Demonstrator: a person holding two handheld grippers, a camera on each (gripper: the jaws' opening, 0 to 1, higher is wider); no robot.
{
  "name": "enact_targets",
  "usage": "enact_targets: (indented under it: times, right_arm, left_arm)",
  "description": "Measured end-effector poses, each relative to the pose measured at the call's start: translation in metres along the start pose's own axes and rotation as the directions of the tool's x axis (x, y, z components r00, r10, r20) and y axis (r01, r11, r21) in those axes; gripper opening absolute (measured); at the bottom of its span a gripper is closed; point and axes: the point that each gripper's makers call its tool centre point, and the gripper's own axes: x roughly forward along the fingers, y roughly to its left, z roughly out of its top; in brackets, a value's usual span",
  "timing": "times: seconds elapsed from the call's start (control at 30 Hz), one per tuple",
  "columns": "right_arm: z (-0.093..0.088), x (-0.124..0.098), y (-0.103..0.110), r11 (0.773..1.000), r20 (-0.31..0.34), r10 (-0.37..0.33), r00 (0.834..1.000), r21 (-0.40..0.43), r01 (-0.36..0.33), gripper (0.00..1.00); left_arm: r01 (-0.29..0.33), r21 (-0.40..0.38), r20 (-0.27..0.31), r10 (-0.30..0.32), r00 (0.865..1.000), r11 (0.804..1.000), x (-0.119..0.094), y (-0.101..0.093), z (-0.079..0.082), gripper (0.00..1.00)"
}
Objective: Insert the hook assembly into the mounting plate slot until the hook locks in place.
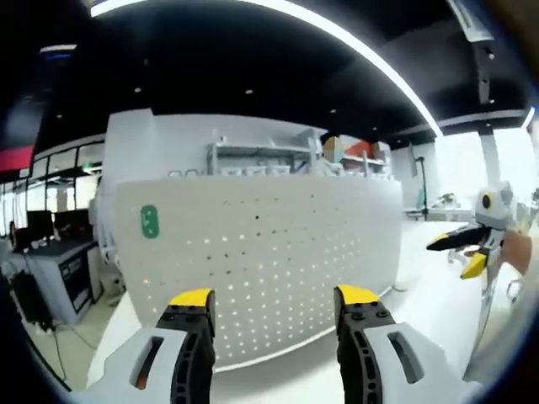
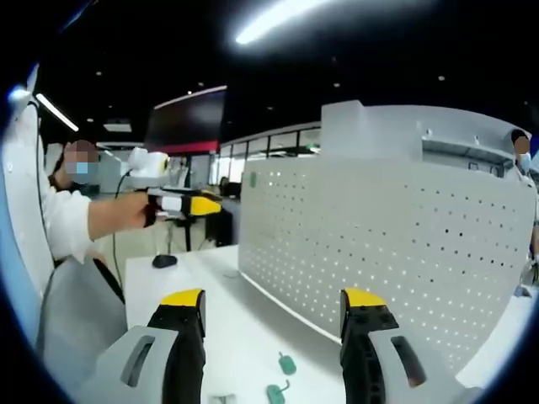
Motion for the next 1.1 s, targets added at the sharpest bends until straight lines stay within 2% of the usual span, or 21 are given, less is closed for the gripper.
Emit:
enact_targets:
  times: [0.13, 0.33, 0.6, 0.8, 1.1]
  right_arm:
    - [-0.002, -0.001, 0.001, 1.0, -0.005, 0.0, 1.0, 0.0, 0.0, 0.64]
    - [-0.006, -0.002, 0.005, 1.0, -0.012, 0.001, 1.0, 0.005, -0.001, 0.64]
    - [-0.006, -0.005, 0.007, 1.0, -0.007, 0.006, 1.0, 0.004, -0.006, 0.64]
    - [-0.009, -0.01, 0.01, 1.0, -0.005, 0.007, 1.0, 0.006, -0.007, 0.63]
    - [-0.018, -0.02, 0.002, 1.0, -0.016, -0.007, 1.0, 0.011, 0.007, 0.62]
  left_arm:
    - [0.034, -0.025, 0.006, -0.034, 0.999, 0.999, -0.007, -0.018, -0.004, 0.6]
    - [0.073, -0.042, -0.02, -0.074, 0.997, 0.996, -0.018, -0.043, -0.017, 0.61]
    - [0.103, -0.035, -0.021, -0.104, 0.994, 0.994, -0.027, -0.07, -0.021, 0.61]
    - [0.121, -0.018, -0.026, -0.121, 0.992, 0.993, -0.03, -0.084, -0.022, 0.6]
    - [0.144, -0.006, -0.033, -0.144, 0.989, 0.99, -0.028, -0.099, -0.024, 0.59]
